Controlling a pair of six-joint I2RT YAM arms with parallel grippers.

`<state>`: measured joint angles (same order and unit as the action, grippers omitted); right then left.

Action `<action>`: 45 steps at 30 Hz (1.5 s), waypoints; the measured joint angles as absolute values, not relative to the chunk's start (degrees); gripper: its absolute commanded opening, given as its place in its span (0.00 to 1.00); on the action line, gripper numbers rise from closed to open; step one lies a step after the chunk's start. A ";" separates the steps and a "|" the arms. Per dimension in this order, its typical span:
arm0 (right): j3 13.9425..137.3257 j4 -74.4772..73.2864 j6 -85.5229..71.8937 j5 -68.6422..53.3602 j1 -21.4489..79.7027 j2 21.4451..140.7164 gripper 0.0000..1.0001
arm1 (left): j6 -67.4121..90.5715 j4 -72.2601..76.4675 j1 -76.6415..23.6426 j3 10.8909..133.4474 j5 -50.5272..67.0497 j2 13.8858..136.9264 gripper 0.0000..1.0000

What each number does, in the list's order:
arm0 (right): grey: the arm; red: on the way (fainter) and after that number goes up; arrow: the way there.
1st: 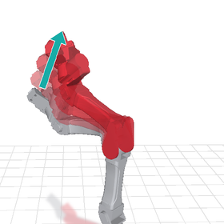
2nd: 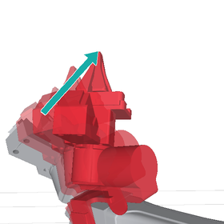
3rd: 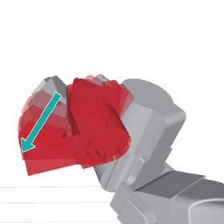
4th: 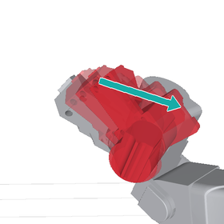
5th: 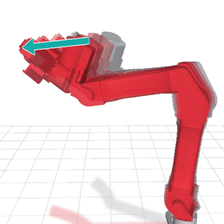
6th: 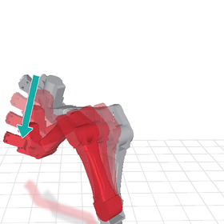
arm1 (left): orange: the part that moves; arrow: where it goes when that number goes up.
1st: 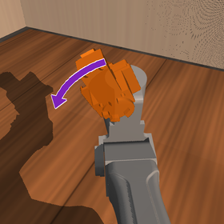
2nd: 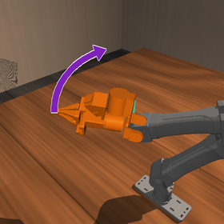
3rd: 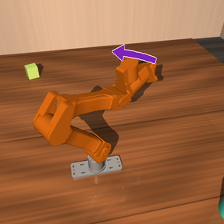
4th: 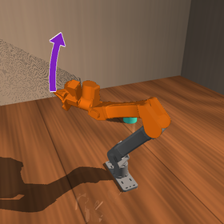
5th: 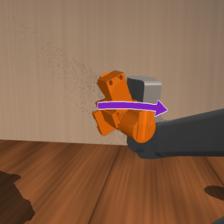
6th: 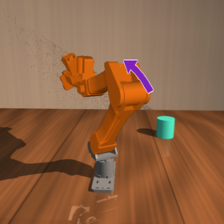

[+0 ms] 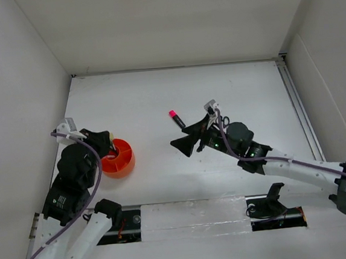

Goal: Sort the stationery into containers
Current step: Place the stationery in the storage box.

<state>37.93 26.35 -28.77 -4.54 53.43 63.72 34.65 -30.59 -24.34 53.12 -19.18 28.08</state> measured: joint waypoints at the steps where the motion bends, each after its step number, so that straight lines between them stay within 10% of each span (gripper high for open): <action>1: 37.93 25.89 -28.58 -4.10 53.23 62.19 1.00 | 36.36 -33.23 -24.34 53.76 -21.78 28.95 0.00; 15: 35.44 21.34 -27.49 -6.44 47.86 54.68 1.00 | 57.78 -58.57 -24.34 61.78 -44.56 40.91 0.00; 45: 30.89 26.55 -30.55 -24.45 38.24 56.27 1.00 | 82.89 -63.33 -24.34 48.62 -31.31 41.52 0.00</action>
<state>30.89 26.55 -30.55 -24.45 38.24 56.27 82.89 -63.33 -24.34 48.62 -31.31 41.52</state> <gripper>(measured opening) 0.999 0.077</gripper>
